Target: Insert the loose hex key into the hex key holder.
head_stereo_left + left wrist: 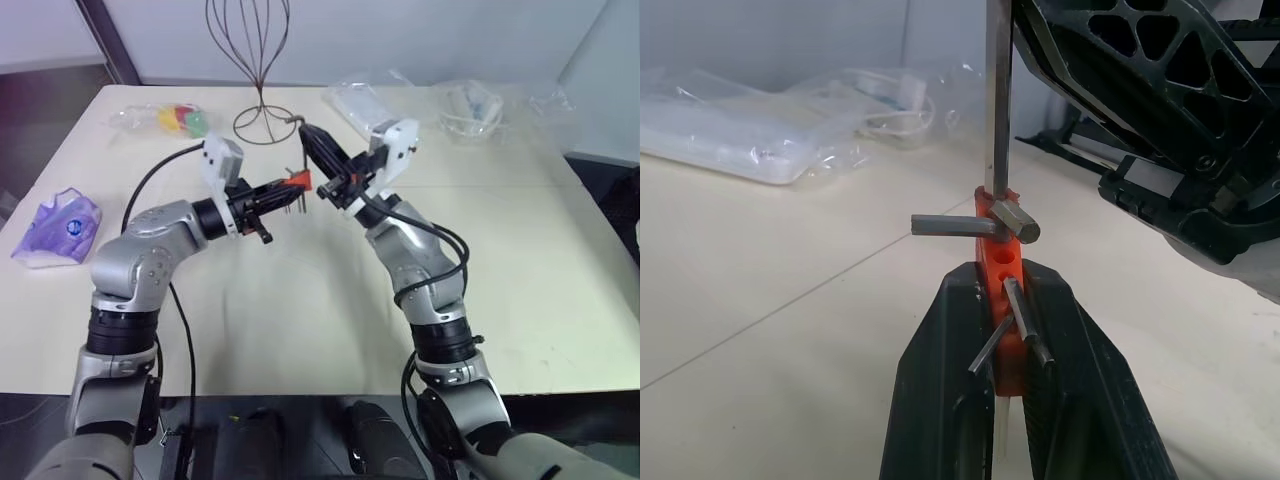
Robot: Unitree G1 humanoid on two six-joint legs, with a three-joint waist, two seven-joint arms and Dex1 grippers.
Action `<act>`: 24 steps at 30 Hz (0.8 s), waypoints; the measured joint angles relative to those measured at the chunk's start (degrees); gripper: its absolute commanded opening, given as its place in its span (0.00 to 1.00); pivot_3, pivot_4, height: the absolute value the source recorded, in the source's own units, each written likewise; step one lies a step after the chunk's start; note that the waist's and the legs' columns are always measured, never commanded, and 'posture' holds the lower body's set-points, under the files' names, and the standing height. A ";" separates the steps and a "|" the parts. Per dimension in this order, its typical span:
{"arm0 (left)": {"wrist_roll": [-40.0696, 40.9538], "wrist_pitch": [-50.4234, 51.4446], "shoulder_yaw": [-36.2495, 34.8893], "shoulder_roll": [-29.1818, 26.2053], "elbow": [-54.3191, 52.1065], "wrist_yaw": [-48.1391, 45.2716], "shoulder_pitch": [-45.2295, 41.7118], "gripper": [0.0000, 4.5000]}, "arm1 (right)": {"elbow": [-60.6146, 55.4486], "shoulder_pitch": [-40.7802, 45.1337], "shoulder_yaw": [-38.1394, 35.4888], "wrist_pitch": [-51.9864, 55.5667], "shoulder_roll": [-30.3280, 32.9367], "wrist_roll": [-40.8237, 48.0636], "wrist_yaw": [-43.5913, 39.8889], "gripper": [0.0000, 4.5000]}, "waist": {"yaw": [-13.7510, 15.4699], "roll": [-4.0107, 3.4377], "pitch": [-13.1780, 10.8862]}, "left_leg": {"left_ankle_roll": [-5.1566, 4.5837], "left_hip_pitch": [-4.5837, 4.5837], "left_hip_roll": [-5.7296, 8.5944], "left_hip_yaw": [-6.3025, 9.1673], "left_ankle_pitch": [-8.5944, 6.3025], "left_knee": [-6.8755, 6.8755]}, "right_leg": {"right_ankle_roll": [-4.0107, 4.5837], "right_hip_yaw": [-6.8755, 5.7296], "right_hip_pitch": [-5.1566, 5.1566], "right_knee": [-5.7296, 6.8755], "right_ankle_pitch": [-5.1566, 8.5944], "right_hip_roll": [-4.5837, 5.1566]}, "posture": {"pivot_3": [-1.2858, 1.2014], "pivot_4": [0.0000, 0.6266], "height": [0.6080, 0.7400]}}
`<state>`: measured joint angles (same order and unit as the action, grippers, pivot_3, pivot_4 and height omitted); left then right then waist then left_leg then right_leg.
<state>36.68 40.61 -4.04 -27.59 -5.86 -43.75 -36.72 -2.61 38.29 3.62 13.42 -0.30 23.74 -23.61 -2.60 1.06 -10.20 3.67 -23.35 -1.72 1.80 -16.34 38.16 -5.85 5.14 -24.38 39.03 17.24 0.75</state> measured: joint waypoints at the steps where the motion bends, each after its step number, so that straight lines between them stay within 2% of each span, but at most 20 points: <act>1: 0.00 0.00 0.00 0.00 0.00 0.00 0.00 0.00 | 0.00 0.00 0.00 0.00 0.06 -0.03 -0.02 0.01 | 0.00 0.00 0.00 | 0.00 0.00 0.00 0.00 0.00 0.00 | 0.00 0.00 0.00 0.00 0.00 0.00 | 0.52 0.24 1.00; 15: -0.01 0.01 -0.04 0.03 0.13 0.29 -0.01 0.00 | -0.20 -3.21 2.10 0.43 0.69 -2.10 -1.27 0.01 | 0.01 0.00 0.00 | 0.01 0.00 0.01 0.00 0.00 0.01 | 0.00 0.00 0.00 0.02 0.00 0.00 | 0.52 0.24 1.00; 18: 0.02 0.00 -0.04 0.03 0.12 0.21 -0.03 0.00 | -0.68 -4.23 2.35 1.58 1.16 -2.16 -1.65 0.23 | 0.01 0.00 0.00 | 0.01 0.00 0.01 0.00 0.00 0.02 | 0.00 0.00 0.00 0.02 0.00 0.00 | 0.52 0.24 1.00; 23: 0.04 -0.01 -0.02 0.12 0.08 0.27 -0.06 0.00 | -3.12 -6.54 2.78 3.31 2.67 -2.10 -2.46 0.79 | 0.08 0.00 0.00 | 0.01 0.00 0.01 0.00 0.01 0.03 | 0.00 0.00 -0.01 0.04 0.00 0.00 | 0.52 0.24 1.00; 24: 0.04 0.00 -0.02 0.15 0.07 0.29 -0.06 0.00 | -4.44 -7.40 2.62 3.86 3.38 -1.89 -2.63 0.79 | 0.12 0.01 0.00 | 0.01 0.00 0.02 0.00 0.01 0.04 | 0.00 0.00 0.00 0.04 0.00 0.01 | 0.52 0.24 1.00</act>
<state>36.72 40.61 -4.07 -27.44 -5.79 -43.46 -36.78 -7.05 30.89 6.24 17.28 3.07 21.86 -26.24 -2.47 1.06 -10.20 3.68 -23.36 -1.70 1.80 -16.34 38.19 -5.85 5.14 -24.38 39.07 17.24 0.76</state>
